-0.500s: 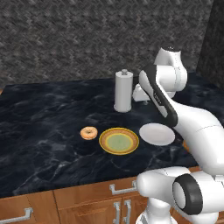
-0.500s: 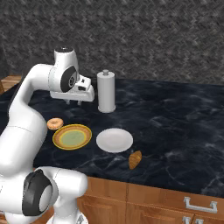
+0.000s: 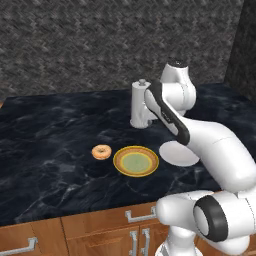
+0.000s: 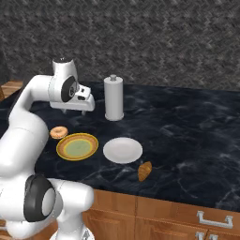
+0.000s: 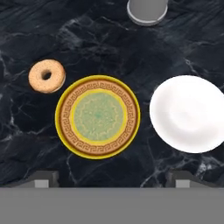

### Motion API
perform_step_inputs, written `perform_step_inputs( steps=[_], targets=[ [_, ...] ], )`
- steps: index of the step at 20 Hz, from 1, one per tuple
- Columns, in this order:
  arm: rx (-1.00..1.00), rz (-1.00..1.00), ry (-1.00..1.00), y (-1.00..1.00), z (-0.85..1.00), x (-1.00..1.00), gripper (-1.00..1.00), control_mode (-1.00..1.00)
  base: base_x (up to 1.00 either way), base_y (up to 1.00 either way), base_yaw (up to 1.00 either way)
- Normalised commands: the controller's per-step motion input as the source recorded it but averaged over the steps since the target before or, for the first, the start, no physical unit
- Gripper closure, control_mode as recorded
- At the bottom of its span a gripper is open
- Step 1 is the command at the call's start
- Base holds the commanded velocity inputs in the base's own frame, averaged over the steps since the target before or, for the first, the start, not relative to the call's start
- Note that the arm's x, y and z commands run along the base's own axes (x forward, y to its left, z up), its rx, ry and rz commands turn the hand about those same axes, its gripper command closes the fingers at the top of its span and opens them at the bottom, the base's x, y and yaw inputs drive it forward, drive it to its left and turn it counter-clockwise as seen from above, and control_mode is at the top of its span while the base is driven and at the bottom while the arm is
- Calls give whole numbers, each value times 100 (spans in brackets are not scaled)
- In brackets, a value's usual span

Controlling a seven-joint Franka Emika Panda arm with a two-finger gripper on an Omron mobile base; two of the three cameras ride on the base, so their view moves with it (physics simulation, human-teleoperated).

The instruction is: Place the pastries on the plates.

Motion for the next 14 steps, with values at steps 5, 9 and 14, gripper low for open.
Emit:
perform_step_inputs(
  steps=[5, 9, 14],
  targets=[
    [0, 1, 6, 66, -27, 46, -100, -100, 0, 0, 0],
    [0, 1, 9, 61, -18, 41, -100, -100, 0, 0, 0],
    [0, 3, 12, 26, -8, 33, -100, -100, 0, 0, 0]
  ],
)
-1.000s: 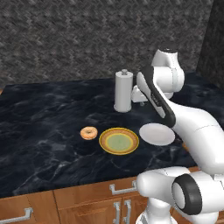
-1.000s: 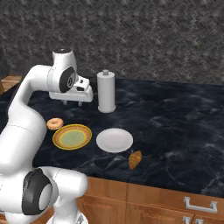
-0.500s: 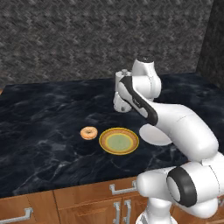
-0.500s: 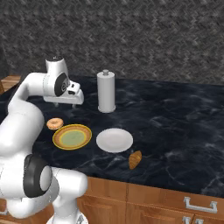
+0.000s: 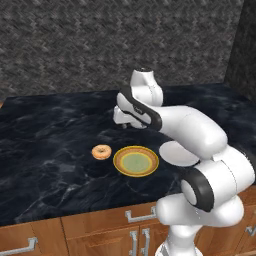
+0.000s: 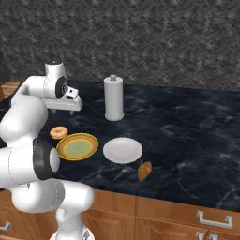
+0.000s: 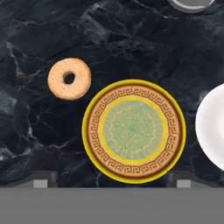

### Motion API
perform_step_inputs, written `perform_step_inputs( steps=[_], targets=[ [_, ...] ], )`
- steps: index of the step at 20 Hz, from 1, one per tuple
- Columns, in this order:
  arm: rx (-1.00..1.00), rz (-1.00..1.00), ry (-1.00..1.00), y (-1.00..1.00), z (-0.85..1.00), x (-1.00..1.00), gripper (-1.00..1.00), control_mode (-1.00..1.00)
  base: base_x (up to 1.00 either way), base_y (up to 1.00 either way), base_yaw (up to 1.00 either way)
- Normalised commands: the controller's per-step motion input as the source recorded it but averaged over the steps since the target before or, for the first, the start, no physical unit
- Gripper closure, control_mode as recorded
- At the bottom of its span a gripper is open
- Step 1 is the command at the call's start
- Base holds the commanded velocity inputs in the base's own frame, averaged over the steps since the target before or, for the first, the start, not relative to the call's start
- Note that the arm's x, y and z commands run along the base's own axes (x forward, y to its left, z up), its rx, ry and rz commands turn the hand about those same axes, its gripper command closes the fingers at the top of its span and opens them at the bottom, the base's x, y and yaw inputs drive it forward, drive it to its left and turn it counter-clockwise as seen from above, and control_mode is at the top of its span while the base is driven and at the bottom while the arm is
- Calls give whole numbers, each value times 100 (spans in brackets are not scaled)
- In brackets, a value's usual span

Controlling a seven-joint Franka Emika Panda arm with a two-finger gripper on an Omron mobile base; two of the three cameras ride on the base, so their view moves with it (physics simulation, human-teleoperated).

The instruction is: Place the pastries on the plates.

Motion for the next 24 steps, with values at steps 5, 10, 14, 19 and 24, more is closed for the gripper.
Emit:
perform_step_inputs(
  steps=[5, 10, 14, 19, 24],
  targets=[
    [-3, 0, 7, 16, -18, 33, -100, -100, 0, 0, 0],
    [0, 0, 0, 20, -36, 46, -100, -100, 0, 0, 0],
    [0, 0, 0, 26, -35, 37, -100, -100, 0, 0, 0],
    [0, 0, 0, 17, -27, 24, -100, -100, 0, 0, 0],
    [0, 0, 0, 12, -34, 17, -100, -100, 0, 0, 0]
  ],
)
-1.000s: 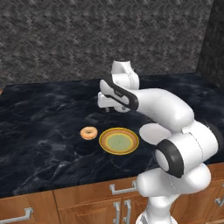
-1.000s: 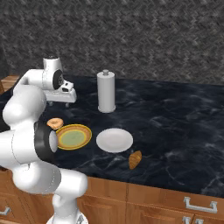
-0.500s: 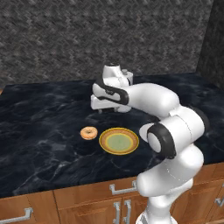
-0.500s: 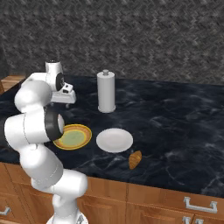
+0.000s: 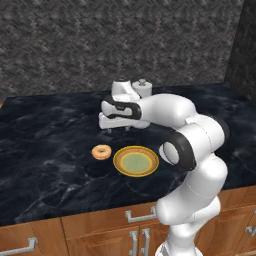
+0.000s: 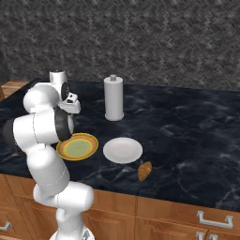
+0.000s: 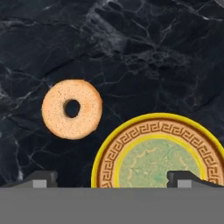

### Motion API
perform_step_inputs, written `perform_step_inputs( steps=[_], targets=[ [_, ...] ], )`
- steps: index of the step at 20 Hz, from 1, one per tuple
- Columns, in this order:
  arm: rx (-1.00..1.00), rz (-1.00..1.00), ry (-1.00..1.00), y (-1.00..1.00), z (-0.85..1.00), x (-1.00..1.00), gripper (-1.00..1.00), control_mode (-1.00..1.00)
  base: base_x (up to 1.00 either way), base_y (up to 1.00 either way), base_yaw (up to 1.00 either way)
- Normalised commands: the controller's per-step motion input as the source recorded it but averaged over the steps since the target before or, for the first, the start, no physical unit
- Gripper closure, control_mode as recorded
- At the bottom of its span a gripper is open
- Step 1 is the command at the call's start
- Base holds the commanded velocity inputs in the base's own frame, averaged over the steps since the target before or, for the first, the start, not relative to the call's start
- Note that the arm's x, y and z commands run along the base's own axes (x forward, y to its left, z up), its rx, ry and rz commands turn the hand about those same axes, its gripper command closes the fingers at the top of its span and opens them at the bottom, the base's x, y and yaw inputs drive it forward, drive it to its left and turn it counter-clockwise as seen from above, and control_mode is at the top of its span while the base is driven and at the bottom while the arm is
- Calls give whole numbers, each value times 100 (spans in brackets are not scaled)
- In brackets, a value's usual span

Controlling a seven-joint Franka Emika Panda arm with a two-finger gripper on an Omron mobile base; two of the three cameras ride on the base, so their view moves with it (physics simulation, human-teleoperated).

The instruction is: Place the pastries on the plates.

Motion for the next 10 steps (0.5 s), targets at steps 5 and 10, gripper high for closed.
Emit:
perform_step_inputs(
  steps=[5, 10],
  targets=[
    [0, 0, 0, 14, -34, 16, -100, -100, 0, 0, 0],
    [0, 0, 0, 14, -34, 12, -100, -100, 0, 0, 0]
  ],
)
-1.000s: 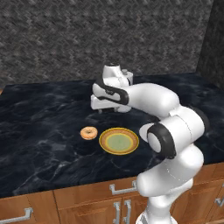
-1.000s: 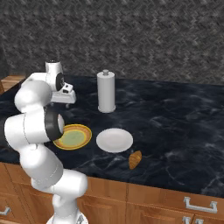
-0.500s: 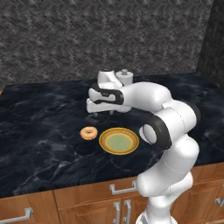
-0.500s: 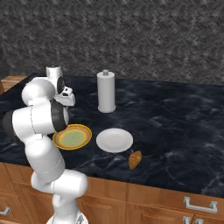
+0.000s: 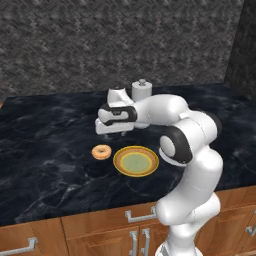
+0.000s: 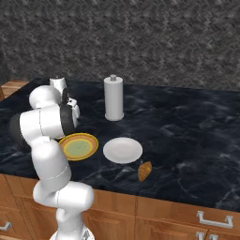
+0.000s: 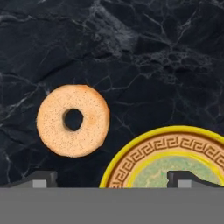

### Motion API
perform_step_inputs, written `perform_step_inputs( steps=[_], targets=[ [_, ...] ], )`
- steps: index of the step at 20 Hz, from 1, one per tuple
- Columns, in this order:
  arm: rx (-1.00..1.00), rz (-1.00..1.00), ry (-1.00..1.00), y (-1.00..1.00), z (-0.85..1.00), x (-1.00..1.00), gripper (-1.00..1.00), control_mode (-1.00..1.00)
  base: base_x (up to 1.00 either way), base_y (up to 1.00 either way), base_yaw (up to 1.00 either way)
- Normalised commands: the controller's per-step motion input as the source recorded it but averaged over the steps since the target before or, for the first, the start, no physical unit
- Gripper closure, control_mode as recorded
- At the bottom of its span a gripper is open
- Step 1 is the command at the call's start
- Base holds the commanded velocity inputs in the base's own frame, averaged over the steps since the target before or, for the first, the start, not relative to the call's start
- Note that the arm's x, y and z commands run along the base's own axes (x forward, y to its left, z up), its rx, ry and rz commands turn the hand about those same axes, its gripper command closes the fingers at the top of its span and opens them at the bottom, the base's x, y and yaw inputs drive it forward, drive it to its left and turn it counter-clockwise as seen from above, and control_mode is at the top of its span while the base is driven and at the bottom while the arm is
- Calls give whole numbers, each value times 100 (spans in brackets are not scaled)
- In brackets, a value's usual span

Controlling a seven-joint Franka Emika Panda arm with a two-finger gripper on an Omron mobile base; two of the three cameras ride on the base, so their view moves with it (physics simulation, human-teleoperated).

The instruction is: Place the pastries on the plates.

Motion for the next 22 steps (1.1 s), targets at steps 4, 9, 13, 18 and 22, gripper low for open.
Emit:
perform_step_inputs(
  steps=[4, 9, 13, 18, 22],
  targets=[
    [0, 0, 0, 9, -34, 11, -100, -100, 0, 0, 0],
    [0, 0, 0, 4, -28, 10, -100, -100, 0, 0, 0],
    [0, 0, 0, 4, -25, 16, -100, -100, 0, 0, 0],
    [0, 0, 0, 12, -18, 20, -100, -100, 0, 0, 0],
    [0, 0, 0, 9, -19, 16, -100, -100, 0, 0, 0]
  ],
)
